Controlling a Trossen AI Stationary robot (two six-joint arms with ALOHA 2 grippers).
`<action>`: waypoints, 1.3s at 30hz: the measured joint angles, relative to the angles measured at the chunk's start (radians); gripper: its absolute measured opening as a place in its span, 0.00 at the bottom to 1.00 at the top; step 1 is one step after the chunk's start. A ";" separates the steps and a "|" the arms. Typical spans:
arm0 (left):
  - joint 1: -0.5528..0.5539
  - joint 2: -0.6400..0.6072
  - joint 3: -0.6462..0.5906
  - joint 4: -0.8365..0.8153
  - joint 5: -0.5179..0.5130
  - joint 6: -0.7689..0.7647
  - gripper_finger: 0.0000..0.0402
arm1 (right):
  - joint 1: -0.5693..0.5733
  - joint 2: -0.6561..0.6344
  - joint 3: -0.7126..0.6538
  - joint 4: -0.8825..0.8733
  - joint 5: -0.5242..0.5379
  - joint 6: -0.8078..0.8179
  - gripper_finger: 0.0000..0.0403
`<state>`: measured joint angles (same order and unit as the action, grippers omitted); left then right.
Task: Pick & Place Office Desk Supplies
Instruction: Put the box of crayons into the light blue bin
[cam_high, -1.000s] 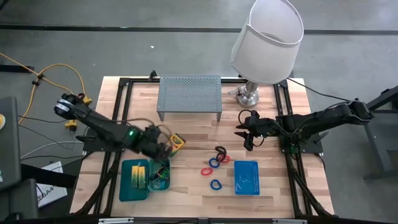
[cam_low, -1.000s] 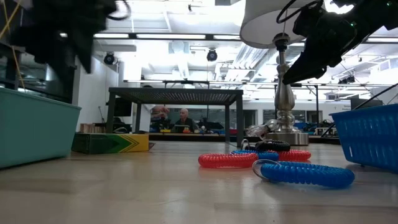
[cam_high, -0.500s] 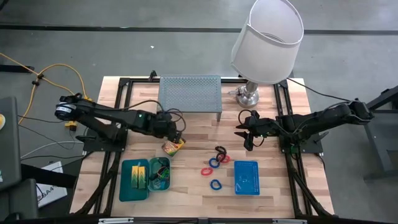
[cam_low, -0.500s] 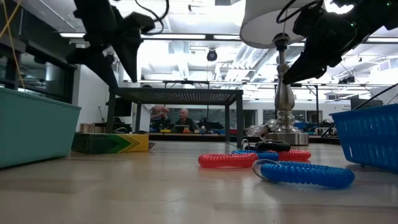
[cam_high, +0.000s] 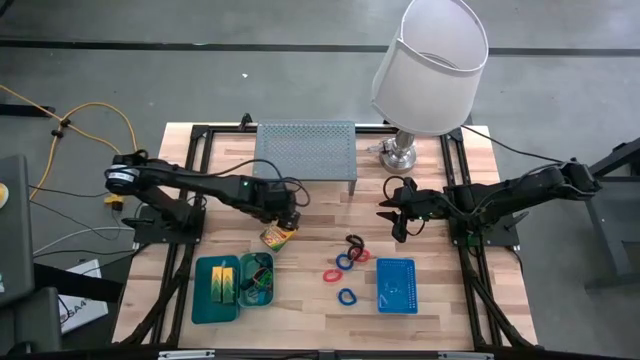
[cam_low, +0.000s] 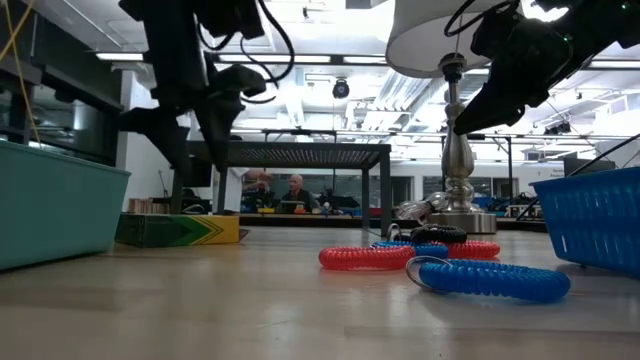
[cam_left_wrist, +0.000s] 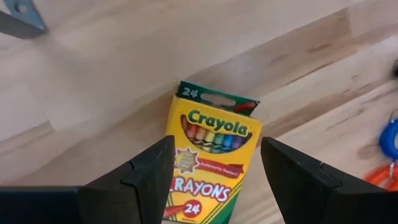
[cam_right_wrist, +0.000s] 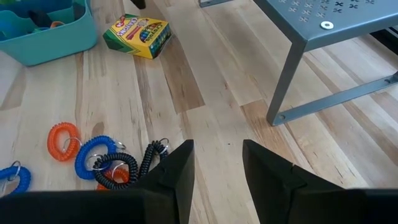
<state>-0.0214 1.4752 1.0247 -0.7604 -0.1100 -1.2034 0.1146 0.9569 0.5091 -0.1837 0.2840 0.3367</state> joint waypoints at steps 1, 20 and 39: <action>0.004 0.005 0.000 -0.002 0.014 0.000 0.57 | 0.000 0.000 0.000 0.000 0.000 0.000 0.31; -0.034 0.009 0.000 -0.211 0.172 -0.054 0.57 | 0.000 0.000 -0.001 0.007 0.000 0.000 0.31; -0.156 0.051 -0.001 -0.229 -0.128 -0.082 0.57 | 0.000 0.000 -0.002 0.008 0.000 0.000 0.31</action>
<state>-0.1778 1.5257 1.0233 -0.9898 -0.2385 -1.2853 0.1150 0.9569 0.5076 -0.1753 0.2840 0.3367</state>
